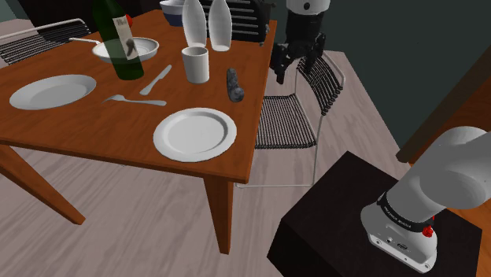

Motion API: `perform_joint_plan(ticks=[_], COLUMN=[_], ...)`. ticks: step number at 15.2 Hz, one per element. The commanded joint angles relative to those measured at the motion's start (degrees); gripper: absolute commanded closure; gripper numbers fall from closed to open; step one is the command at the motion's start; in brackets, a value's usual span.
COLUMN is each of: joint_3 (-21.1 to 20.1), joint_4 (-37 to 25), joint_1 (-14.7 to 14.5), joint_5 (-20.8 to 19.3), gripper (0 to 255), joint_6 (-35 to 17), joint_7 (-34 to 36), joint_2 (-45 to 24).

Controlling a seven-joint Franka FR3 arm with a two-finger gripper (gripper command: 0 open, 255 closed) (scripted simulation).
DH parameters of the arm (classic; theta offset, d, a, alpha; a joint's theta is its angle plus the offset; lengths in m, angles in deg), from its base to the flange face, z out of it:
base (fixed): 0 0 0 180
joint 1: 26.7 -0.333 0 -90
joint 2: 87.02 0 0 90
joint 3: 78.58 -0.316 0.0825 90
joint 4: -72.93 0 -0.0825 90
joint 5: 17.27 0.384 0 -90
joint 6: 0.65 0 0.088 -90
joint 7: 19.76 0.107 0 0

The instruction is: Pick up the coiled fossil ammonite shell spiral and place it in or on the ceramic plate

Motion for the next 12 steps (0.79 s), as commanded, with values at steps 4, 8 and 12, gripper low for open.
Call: perform_joint_plan(ticks=[4,8,12], joint_3=[-4.22,-7.06,-8.3], joint_4=[-8.17,-15.99,-20.97], joint_1=[0.28,-0.1,-0.92], joint_5=[-0.53,-2.49,-4.38], gripper=[0,0,0], joint_6=[-2.2,-2.91,-3.56], joint_7=[8.43,15.24,19.52], joint_2=[-10.3,-19.04,-24.94])
